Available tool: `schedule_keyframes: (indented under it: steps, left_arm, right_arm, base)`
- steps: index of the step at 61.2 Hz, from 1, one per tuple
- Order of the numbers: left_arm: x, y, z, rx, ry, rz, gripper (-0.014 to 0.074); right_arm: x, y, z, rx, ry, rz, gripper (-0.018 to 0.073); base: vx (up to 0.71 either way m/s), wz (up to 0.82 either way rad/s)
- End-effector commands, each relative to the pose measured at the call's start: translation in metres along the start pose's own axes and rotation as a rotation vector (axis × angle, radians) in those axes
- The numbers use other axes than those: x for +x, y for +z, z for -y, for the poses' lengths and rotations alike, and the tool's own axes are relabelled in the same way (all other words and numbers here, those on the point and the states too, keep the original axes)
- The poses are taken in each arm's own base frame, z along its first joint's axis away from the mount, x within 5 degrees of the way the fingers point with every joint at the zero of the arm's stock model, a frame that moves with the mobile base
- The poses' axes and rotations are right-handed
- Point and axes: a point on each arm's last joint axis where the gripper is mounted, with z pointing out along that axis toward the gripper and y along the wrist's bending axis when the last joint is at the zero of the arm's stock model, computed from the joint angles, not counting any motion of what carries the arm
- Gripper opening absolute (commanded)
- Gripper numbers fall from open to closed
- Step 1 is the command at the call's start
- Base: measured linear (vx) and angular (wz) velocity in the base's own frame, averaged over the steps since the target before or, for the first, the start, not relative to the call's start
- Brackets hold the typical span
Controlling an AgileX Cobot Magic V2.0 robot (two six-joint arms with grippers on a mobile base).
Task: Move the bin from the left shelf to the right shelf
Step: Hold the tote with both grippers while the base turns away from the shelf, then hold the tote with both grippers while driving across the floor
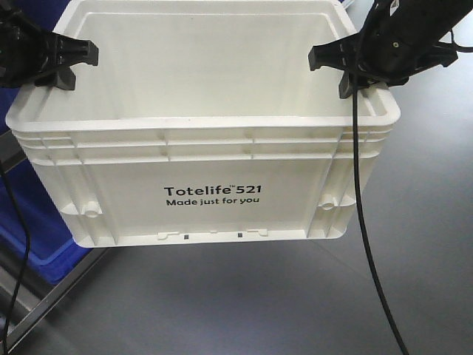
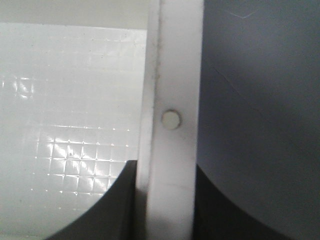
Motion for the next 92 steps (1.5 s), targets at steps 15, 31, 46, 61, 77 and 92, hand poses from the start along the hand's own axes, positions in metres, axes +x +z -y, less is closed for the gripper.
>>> schedule_keyframes:
  steps: [15, 31, 46, 61, 77, 92]
  left_arm:
    - [-0.0119, -0.0309, -0.0001, 0.009, 0.041, 0.175, 0.0099]
    - [-0.0119, -0.0309, -0.0001, 0.009, 0.041, 0.175, 0.0099]
    - [-0.0119, -0.0309, -0.0001, 0.009, 0.041, 0.175, 0.0099]
    - [-0.0119, -0.0309, -0.0001, 0.009, 0.041, 0.175, 0.0099]
    - [-0.0119, -0.0309, -0.0001, 0.009, 0.041, 0.175, 0.0099]
    - [-0.0118, -0.0309, -0.0001, 0.009, 0.041, 0.175, 0.0099]
  right_arm:
    - [-0.0125, -0.0369, 0.0113, 0.039, -0.017, 0.201, 0.0010]
    - [-0.0125, -0.0369, 0.0113, 0.039, -0.017, 0.201, 0.0010]
    - [-0.0125, -0.0369, 0.0113, 0.039, -0.017, 0.201, 0.0010]
    - [-0.0125, -0.0369, 0.0113, 0.039, -0.017, 0.201, 0.0010]
    - [-0.0125, -0.0369, 0.0113, 0.039, -0.017, 0.201, 0.0010]
    - [-0.0125, -0.0369, 0.0113, 0.039, -0.017, 0.201, 0.0010]
  base:
    - [0.09, -0.57]
    - [0.12, -0.60]
    - [0.14, -0.52]
    - [0.14, -0.41]
    - [0.12, -0.30]
    - [0.11, -0.16]
